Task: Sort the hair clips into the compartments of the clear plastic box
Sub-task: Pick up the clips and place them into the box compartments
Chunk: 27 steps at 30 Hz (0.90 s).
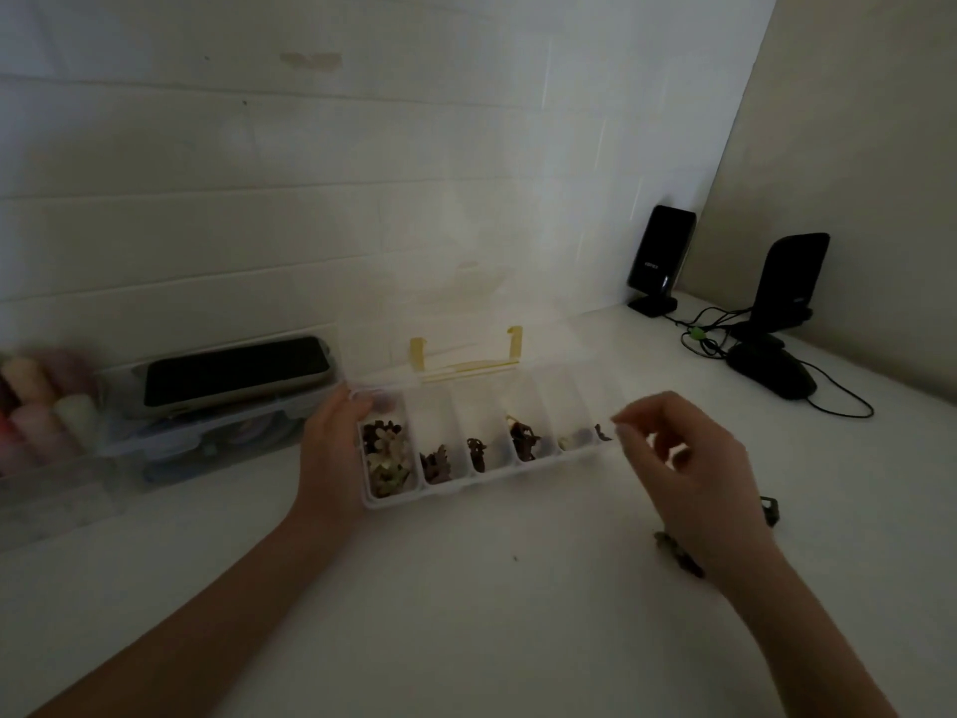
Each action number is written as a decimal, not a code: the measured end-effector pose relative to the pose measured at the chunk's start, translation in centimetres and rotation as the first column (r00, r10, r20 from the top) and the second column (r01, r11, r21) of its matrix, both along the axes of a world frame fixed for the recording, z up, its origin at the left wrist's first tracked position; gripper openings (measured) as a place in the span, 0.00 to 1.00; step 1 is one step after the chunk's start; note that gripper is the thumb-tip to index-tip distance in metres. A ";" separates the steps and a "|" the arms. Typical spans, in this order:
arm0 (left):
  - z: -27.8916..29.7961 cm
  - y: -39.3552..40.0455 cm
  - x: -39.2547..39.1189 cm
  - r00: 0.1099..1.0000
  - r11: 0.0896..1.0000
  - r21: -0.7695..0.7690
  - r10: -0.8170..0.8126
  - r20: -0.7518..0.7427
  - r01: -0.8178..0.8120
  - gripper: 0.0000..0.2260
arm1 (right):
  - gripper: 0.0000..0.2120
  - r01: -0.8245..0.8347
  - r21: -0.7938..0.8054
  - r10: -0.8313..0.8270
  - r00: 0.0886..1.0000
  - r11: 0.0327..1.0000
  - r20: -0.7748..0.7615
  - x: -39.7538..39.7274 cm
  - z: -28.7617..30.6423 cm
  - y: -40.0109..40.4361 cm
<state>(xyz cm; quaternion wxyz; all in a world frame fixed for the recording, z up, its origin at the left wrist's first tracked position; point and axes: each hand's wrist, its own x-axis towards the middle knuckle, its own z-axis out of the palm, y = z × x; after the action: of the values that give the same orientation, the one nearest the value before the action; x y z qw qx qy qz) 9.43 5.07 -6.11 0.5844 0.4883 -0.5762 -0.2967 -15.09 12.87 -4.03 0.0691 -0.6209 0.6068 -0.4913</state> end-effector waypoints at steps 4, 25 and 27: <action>-0.2 0.2 0.3 0.992 0.994 -0.106 0.031 0.120 -0.018 0.09 | 0.09 0.188 0.082 -0.185 0.982 0.979 -0.037 -3.3 -1.1 2.5; -1.3 -1.0 0.3 0.948 0.992 0.028 -0.109 -0.300 0.123 0.13 | 0.13 0.148 0.153 -0.105 0.960 0.977 -0.259 -2.5 -3.2 5.2; -1.7 -0.9 0.4 0.954 0.987 0.061 -0.128 -0.270 0.150 0.12 | 0.14 0.117 0.140 -0.084 0.971 0.983 -0.223 -2.4 -3.2 5.2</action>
<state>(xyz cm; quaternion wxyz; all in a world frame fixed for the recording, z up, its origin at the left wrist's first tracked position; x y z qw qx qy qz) 9.80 4.21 -7.80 0.6137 0.4255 -0.5133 -0.4229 -17.49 18.06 -7.21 0.0248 -0.6320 0.6772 -0.3760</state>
